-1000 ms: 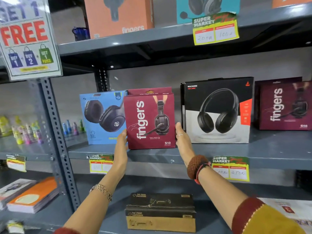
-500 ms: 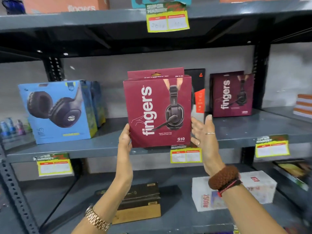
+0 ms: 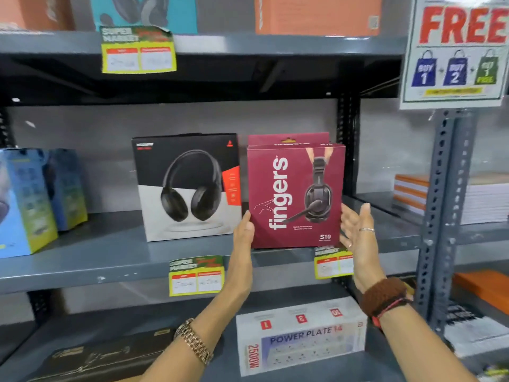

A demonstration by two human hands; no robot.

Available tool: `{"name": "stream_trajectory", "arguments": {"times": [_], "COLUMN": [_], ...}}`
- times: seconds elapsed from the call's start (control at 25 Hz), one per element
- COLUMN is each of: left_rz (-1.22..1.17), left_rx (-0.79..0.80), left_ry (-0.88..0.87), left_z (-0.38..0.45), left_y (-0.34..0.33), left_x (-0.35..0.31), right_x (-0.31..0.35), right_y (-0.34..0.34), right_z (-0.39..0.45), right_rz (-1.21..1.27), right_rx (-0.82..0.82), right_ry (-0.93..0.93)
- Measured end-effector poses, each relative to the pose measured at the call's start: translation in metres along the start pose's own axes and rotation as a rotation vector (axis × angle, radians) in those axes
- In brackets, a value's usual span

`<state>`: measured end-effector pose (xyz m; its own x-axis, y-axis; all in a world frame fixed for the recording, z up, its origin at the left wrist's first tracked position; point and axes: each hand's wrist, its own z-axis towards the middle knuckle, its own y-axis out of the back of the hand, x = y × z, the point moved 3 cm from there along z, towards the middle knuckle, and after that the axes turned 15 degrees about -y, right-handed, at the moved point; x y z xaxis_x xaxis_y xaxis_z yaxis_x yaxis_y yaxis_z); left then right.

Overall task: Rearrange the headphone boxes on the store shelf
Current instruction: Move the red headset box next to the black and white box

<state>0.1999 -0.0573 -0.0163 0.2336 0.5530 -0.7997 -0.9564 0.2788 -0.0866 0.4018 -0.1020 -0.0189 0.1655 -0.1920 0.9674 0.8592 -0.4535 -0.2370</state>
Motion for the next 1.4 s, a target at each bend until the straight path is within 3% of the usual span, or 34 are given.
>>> {"name": "stream_trajectory", "arguments": {"times": [0.08,0.32,0.6,0.96,1.08,1.16,1.24,1.32,1.4], "left_rz": [0.111,0.12,0.132,0.13,0.147,0.229,0.283,0.32,0.393], "left_rx": [0.081,0.076,0.053,0.052,-0.107,-0.364,-0.59,-0.69,-0.719], "left_ry": [-0.031,0.004,0.09,0.078,-0.099,-0.361,-0.507,-0.463,-0.335], "left_z": [0.004,0.036,0.054,0.056,0.042,0.026,0.015,0.013,0.013], "left_y": [-0.027,-0.073,-0.077,-0.072,-0.061,-0.032,0.009,0.055,0.099], "left_x": [0.009,0.026,0.03,0.042,0.036,0.021,0.007,-0.004,-0.008], "right_x": [0.006,0.015,0.019,0.012,0.012,0.014,0.018,0.019,0.018], "right_y": [0.021,0.054,0.056,0.056,0.063,0.064,0.05,0.017,-0.028], "right_z": [0.022,0.08,0.107,0.111,0.104,0.086,0.059,0.033,0.018], "right_rz": [-0.024,-0.049,-0.112,-0.133,0.069,0.211,0.219,0.188,0.126], "right_rx": [0.01,0.06,0.152,0.203,0.068,-0.108,-0.179,-0.113,0.0], "right_ry": [-0.003,-0.033,-0.081,-0.1,-0.053,0.128,0.329,0.445,0.445]}}
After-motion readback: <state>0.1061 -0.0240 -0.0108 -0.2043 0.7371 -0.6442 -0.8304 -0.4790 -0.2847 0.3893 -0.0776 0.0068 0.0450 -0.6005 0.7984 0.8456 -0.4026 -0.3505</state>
